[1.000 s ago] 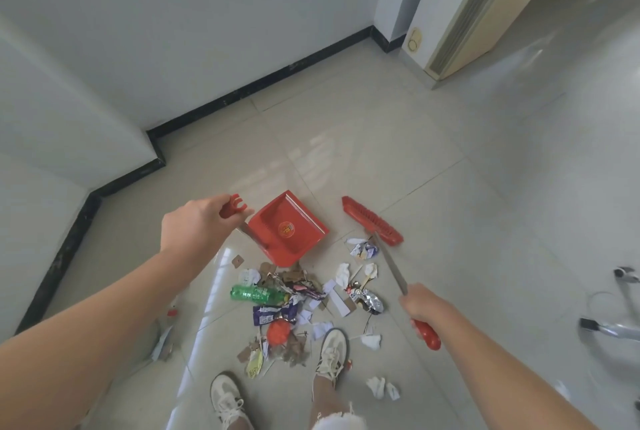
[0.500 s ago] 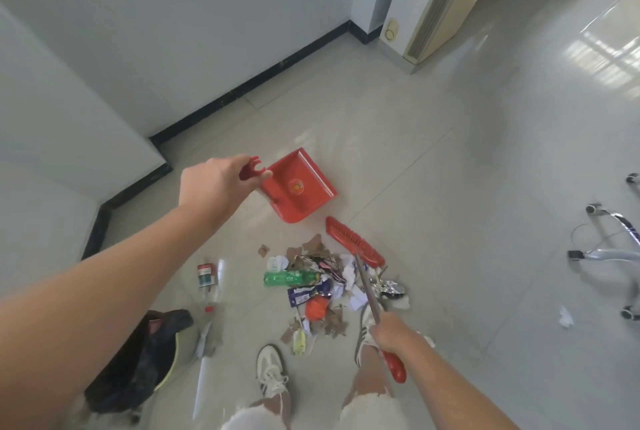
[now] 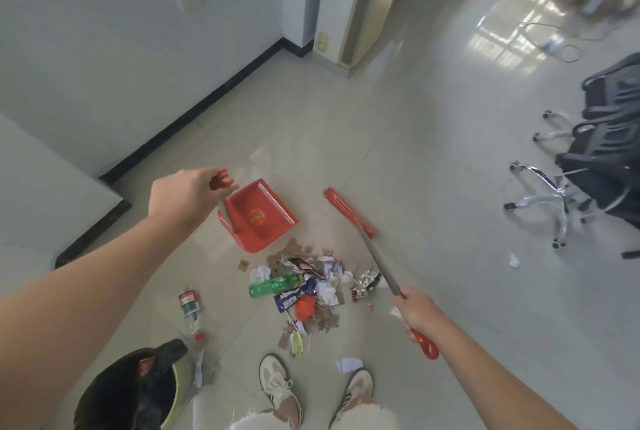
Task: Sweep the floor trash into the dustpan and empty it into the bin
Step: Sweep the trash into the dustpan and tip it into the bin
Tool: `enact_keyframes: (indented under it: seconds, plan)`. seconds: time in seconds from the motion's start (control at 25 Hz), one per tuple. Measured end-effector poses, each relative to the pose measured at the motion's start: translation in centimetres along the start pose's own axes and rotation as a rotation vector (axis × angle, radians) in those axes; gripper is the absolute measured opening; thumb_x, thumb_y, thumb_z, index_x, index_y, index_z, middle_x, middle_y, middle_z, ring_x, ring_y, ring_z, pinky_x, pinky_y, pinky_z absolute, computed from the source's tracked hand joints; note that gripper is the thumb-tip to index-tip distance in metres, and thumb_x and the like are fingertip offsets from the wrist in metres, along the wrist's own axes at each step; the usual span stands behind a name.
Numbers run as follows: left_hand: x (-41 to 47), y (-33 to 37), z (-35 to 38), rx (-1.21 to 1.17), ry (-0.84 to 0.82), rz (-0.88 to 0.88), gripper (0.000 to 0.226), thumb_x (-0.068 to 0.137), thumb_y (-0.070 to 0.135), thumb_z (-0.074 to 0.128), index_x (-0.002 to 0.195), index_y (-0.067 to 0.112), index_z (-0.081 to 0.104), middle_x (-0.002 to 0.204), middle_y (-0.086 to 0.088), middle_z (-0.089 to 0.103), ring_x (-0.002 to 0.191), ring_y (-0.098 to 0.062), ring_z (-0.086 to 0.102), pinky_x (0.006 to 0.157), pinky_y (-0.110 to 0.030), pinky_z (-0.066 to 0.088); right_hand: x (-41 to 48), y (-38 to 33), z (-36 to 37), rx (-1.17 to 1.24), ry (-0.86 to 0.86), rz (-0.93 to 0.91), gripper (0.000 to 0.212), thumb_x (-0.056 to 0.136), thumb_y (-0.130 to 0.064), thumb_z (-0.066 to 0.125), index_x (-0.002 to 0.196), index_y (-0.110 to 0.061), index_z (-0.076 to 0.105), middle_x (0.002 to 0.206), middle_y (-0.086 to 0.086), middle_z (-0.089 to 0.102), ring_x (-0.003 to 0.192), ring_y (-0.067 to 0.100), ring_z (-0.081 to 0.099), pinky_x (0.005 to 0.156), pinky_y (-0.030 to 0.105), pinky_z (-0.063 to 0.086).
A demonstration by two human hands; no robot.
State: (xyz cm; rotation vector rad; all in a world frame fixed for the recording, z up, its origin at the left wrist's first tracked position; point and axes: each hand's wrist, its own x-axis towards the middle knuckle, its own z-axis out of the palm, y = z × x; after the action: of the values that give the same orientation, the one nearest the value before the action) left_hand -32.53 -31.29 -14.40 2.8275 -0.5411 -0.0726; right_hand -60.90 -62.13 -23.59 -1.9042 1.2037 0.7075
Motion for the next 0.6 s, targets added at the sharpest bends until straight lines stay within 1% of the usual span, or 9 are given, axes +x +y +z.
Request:
enact_keyframes:
  seconds: [0.08, 0.16, 0.24, 0.32, 0.4, 0.44, 0.56, 0.6]
  plan:
    - [0.4, 2.1, 0.5, 0.022, -0.025, 0.059, 0.044, 0.084, 0.065, 0.054, 0.091, 0.024, 0.069, 0.071, 0.006, 0.065, 0.064, -0.018, 0.062, 0.054, -0.028, 0.051, -0.1, 1.3, -2.0, 0.052, 0.048, 0.014, 0.019, 0.091, -0.015, 0.040, 0.093, -0.018, 0.058, 0.053, 0.008, 0.045, 0.033, 0.017, 0.040, 0.036, 0.019, 0.035]
    - [0.9, 5.3, 1.0, 0.026, -0.033, 0.148, 0.044, 0.085, 0.065, 0.053, 0.092, 0.025, 0.068, 0.071, 0.006, 0.066, 0.064, -0.018, 0.062, 0.056, -0.030, 0.054, 0.5, 2.9, -4.8, 0.104, 0.110, 0.071, 0.015, 0.090, -0.016, 0.042, 0.087, -0.018, 0.057, 0.054, 0.009, 0.046, 0.037, 0.017, 0.040, 0.041, 0.022, 0.035]
    - [1.3, 9.1, 1.2, 0.025, -0.038, 0.242, 0.041, 0.085, 0.064, 0.053, 0.088, 0.026, 0.067, 0.067, 0.007, 0.064, 0.061, -0.016, 0.061, 0.055, -0.030, 0.054, 1.1, 4.4, -7.5, 0.159, 0.138, 0.130, 0.015, 0.091, -0.017, 0.041, 0.087, -0.014, 0.056, 0.051, 0.011, 0.046, 0.036, 0.016, 0.040, 0.044, 0.023, 0.035]
    - [1.5, 13.3, 1.9, 0.026, -0.051, 0.320, 0.040, 0.086, 0.063, 0.053, 0.083, 0.025, 0.064, 0.064, 0.009, 0.061, 0.059, -0.015, 0.060, 0.053, -0.028, 0.052, 1.8, 6.2, -9.9, 0.226, 0.148, 0.167, 0.016, 0.092, -0.015, 0.041, 0.091, -0.008, 0.056, 0.050, 0.012, 0.045, 0.036, 0.016, 0.040, 0.043, 0.021, 0.035]
    - [2.0, 17.9, 2.9, 0.022, -0.080, 0.390, 0.041, 0.086, 0.064, 0.053, 0.081, 0.024, 0.062, 0.064, 0.008, 0.061, 0.061, -0.017, 0.060, 0.053, -0.027, 0.050, 1.9, 8.8, -12.5, 0.331, 0.167, 0.207, 0.014, 0.092, -0.013, 0.042, 0.094, -0.008, 0.055, 0.051, 0.011, 0.044, 0.036, 0.016, 0.039, 0.041, 0.019, 0.035]
    - [2.3, 20.1, 3.4, 0.015, -0.091, 0.415, 0.042, 0.085, 0.065, 0.053, 0.081, 0.024, 0.061, 0.065, 0.008, 0.062, 0.063, -0.018, 0.061, 0.053, -0.027, 0.048, 1.9, 10.3, -13.7, 0.371, 0.178, 0.219, 0.013, 0.092, -0.012, 0.043, 0.094, -0.009, 0.055, 0.051, 0.010, 0.043, 0.036, 0.016, 0.039, 0.039, 0.018, 0.035]
    - [3.1, 28.0, 5.1, -0.023, -0.122, 0.455, 0.047, 0.083, 0.067, 0.053, 0.080, 0.020, 0.060, 0.073, 0.003, 0.065, 0.073, -0.026, 0.063, 0.054, -0.027, 0.040, 1.3, 16.3, -17.8, 0.457, 0.221, 0.239, 0.012, 0.090, -0.009, 0.044, 0.084, -0.009, 0.055, 0.050, 0.010, 0.042, 0.035, 0.017, 0.038, 0.039, 0.019, 0.035]
    - [3.3, 30.7, 5.6, -0.036, -0.133, 0.462, 0.048, 0.083, 0.067, 0.054, 0.081, 0.020, 0.060, 0.076, 0.001, 0.066, 0.077, -0.027, 0.063, 0.055, -0.028, 0.037, 1.3, 18.4, -19.2, 0.478, 0.240, 0.248, 0.013, 0.090, -0.009, 0.045, 0.085, -0.010, 0.056, 0.051, 0.010, 0.043, 0.036, 0.018, 0.039, 0.038, 0.019, 0.035]
